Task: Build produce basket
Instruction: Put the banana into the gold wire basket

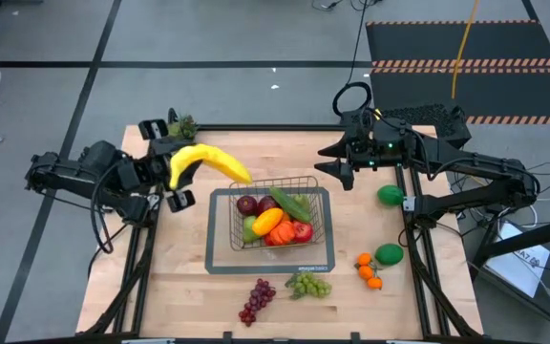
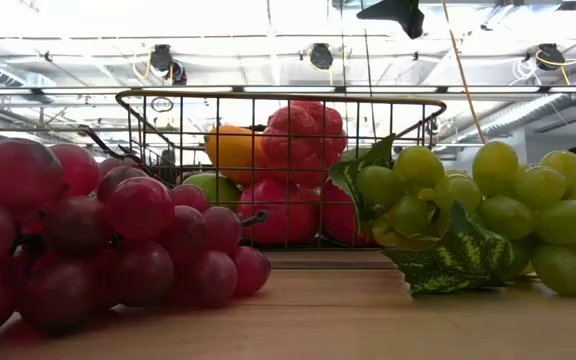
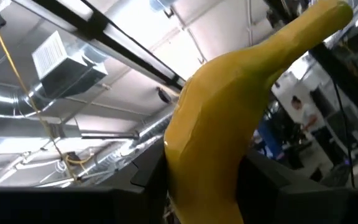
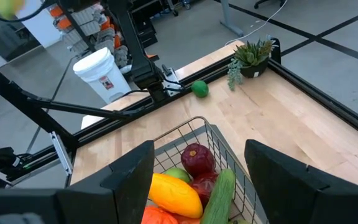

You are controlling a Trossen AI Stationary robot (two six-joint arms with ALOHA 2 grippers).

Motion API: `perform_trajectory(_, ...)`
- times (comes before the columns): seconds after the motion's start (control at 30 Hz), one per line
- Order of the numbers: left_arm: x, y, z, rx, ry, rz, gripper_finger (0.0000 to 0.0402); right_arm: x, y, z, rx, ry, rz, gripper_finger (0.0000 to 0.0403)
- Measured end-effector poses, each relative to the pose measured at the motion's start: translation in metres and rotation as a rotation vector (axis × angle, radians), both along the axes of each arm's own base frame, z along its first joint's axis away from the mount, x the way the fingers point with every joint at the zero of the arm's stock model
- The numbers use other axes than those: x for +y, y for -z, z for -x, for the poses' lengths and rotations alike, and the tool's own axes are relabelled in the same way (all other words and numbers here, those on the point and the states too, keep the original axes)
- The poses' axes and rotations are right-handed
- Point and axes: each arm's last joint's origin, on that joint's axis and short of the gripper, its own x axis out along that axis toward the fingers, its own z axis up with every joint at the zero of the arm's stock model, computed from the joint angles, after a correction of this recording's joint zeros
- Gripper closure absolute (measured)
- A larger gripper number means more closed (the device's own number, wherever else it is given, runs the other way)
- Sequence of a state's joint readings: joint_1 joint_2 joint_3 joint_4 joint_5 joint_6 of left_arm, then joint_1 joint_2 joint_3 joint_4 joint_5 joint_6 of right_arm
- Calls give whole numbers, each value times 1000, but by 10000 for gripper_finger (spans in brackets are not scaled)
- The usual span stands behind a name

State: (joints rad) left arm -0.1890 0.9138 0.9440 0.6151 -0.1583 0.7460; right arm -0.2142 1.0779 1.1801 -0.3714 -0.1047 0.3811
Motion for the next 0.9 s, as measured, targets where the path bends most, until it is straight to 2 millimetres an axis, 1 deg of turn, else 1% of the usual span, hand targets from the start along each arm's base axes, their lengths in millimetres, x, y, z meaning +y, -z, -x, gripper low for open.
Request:
perform_trajectory(0.13, 0, 3, -2, 34, -24, 5, 254, 0, 0, 0, 0, 0, 0, 156)
perform_trajectory(0.3, 0, 3, -2, 33, -19, 12, 254, 0, 0, 0, 0, -1, 1, 156)
perform_trajectory(0.37, 0, 2, -2, 31, 1, 40, 254, 0, 0, 0, 1, -3, 6, 156)
perform_trajectory(0.67, 1, 2, -1, 17, 159, 261, 254, 0, 0, 0, 6, -21, 54, 156)
perform_trajectory(0.9, 1, 2, -1, 9, 327, 506, 254, 0, 0, 0, 6, -21, 57, 156)
